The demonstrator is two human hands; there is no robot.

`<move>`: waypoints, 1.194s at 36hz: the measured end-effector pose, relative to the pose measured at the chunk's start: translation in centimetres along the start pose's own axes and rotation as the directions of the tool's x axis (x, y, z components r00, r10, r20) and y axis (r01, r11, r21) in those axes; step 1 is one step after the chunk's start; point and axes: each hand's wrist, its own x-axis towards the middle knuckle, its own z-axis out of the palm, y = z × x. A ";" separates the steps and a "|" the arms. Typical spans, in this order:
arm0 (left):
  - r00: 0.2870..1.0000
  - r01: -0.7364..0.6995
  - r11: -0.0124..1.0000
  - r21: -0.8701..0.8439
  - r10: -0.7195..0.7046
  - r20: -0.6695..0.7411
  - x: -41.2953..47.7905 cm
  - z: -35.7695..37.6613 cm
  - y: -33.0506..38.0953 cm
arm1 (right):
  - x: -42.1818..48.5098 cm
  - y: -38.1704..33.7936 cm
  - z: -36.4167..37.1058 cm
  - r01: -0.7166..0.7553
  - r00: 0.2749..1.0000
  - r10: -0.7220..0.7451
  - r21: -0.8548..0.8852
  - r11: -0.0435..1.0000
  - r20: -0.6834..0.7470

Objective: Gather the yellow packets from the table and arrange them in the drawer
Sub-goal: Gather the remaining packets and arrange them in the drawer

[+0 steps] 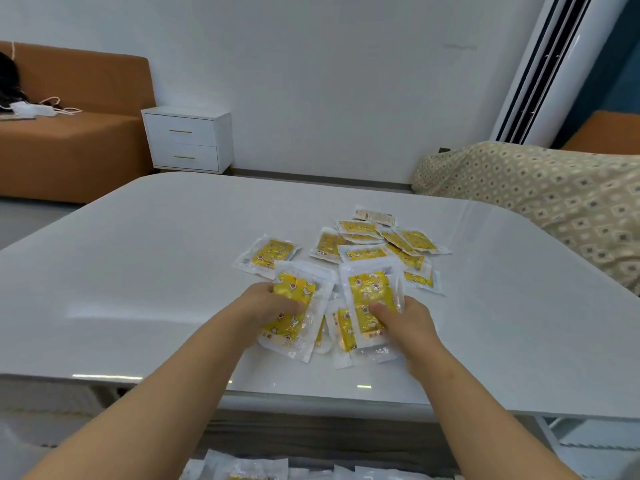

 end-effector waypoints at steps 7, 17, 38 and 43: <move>0.981 -0.194 0.965 -0.178 0.191 -0.036 -4.0 -0.6 -3.4 | -3.7 1.0 -1.2 -0.012 0.996 -0.007 0.202 0.979 0.092; 0.943 -0.329 0.943 0.053 0.331 -0.041 -10.7 -0.4 -9.6 | -9.8 4.1 -1.8 0.067 0.938 -0.077 0.039 0.997 0.337; 0.963 0.191 0.980 0.057 -0.199 0.181 -8.9 0.2 -14.7 | -9.8 7.7 -2.0 -0.160 0.822 0.254 -0.220 0.962 0.510; 0.947 0.237 0.966 0.101 -0.253 0.196 -8.9 0.6 -15.2 | -8.8 7.2 -1.6 -0.096 0.720 0.368 -0.441 0.892 0.588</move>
